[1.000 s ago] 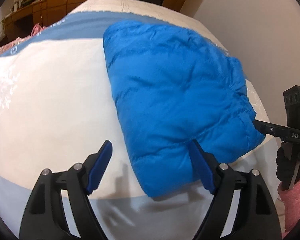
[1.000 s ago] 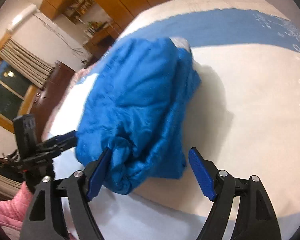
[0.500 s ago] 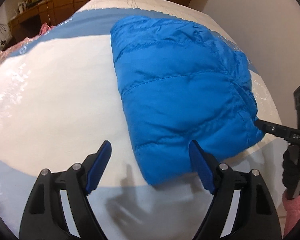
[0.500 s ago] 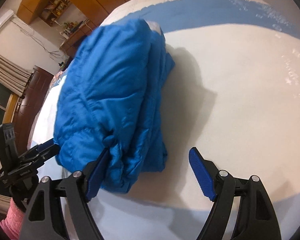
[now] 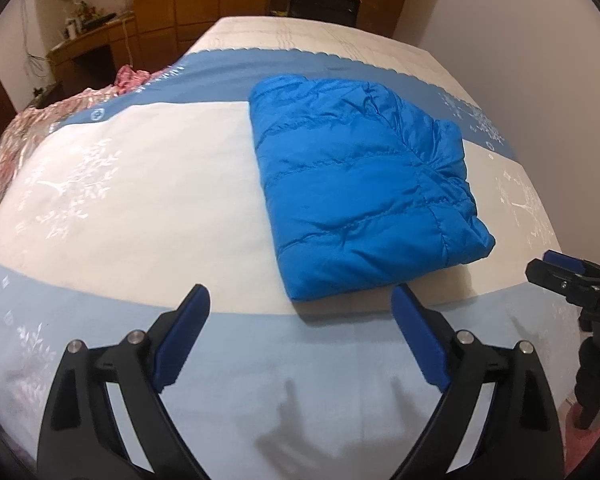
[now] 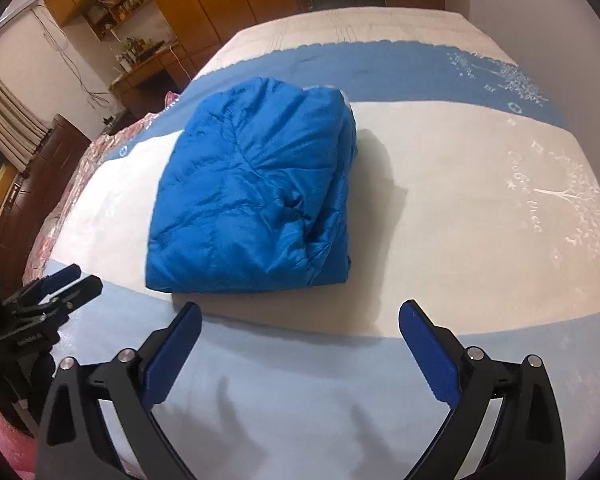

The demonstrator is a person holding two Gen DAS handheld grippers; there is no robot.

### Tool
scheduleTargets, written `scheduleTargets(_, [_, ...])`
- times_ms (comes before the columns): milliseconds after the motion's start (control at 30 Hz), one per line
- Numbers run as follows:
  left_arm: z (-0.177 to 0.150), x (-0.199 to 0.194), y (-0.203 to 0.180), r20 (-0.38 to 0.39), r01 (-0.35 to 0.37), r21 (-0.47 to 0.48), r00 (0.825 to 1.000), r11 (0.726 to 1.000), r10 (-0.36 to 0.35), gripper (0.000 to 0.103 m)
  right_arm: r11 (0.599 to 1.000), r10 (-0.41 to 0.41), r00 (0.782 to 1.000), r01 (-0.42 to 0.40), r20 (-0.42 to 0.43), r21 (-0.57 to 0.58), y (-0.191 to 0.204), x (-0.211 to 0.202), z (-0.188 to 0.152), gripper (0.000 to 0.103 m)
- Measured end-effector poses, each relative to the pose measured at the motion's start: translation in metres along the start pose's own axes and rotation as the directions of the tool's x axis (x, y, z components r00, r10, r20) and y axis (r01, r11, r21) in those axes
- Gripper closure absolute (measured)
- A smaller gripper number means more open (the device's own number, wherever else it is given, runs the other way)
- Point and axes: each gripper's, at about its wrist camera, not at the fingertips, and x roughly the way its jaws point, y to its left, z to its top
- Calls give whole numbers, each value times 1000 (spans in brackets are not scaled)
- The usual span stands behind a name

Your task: Fold large clothes

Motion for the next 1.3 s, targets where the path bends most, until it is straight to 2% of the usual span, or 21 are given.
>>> scheduleTargets(133, [-7, -17, 1, 2, -13, -15, 1000, 1000, 13, 11, 995, -94, 996, 94, 6, -19, 10, -15, -5, 4])
scheduleTargets(200, [-10, -25, 3, -2, -12, -32, 1000, 999, 12, 10, 993, -115, 993, 115, 13, -30, 14, -22, -8, 4])
scheduleTargets(400, [-18, -46, 4, -2, -22, -39, 1000, 999, 22, 10, 991, -122, 992, 123, 37, -48, 29, -42, -18, 4])
scheduleTargets(733, [-26, -67, 4, 2, -53, -27, 999, 998, 53, 10, 991, -122, 992, 122, 15, -49, 39, -56, -30, 4])
scheduleTargets(1300, [-35, -69, -2, -14, -73, 3, 997, 997, 73, 10, 989, -140, 990, 139, -13, -51, 45, -54, -40, 4])
